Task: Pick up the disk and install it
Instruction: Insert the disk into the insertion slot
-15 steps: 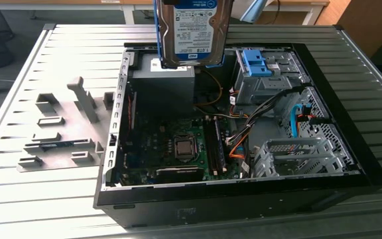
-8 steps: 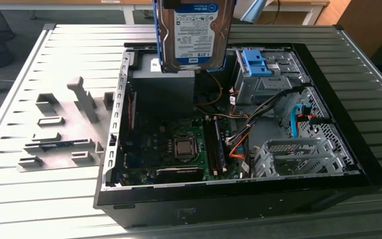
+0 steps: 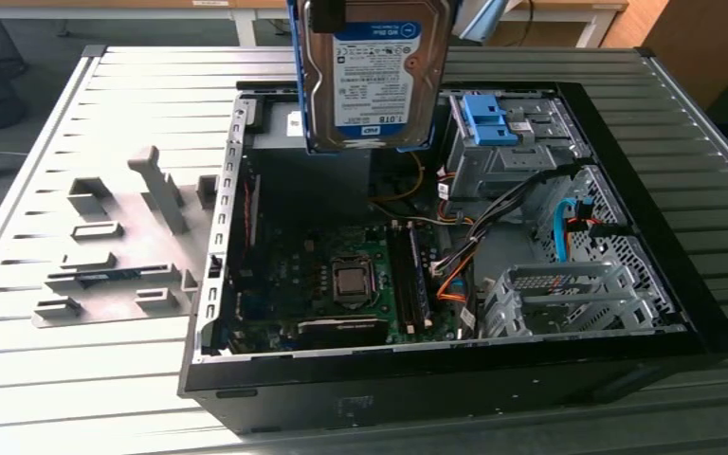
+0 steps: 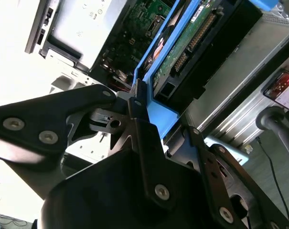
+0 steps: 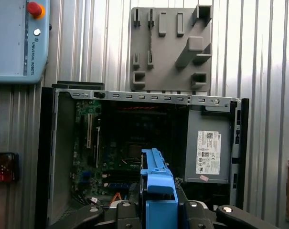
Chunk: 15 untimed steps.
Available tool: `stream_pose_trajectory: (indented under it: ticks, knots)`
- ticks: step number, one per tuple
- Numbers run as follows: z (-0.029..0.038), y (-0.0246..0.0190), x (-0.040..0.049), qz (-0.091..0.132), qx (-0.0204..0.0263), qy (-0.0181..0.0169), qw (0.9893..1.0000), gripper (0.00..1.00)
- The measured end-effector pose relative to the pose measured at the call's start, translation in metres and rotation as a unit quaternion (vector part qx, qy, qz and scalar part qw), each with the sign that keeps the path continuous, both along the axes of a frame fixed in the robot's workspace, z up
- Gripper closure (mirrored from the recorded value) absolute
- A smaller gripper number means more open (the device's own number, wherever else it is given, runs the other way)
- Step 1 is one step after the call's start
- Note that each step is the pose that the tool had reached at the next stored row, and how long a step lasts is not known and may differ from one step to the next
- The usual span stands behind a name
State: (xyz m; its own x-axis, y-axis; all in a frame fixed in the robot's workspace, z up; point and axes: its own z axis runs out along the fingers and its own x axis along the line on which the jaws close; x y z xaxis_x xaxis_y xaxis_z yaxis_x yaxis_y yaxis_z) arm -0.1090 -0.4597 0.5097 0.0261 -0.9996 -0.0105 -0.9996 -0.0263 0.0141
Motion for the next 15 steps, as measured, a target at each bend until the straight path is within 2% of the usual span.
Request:
stream_pose_trajectory:
  ticks: [7,9,15]
  knots:
    - [0.0,-0.0003,0.0,0.0,0.0,0.0,1.0,0.64]
    - [0.0,-0.002,0.0,0.0,0.0,0.0,1.0,0.64]
    - [-0.0007,-0.023,0.0008,0.0,0.0001,0.0,1.0,0.64]
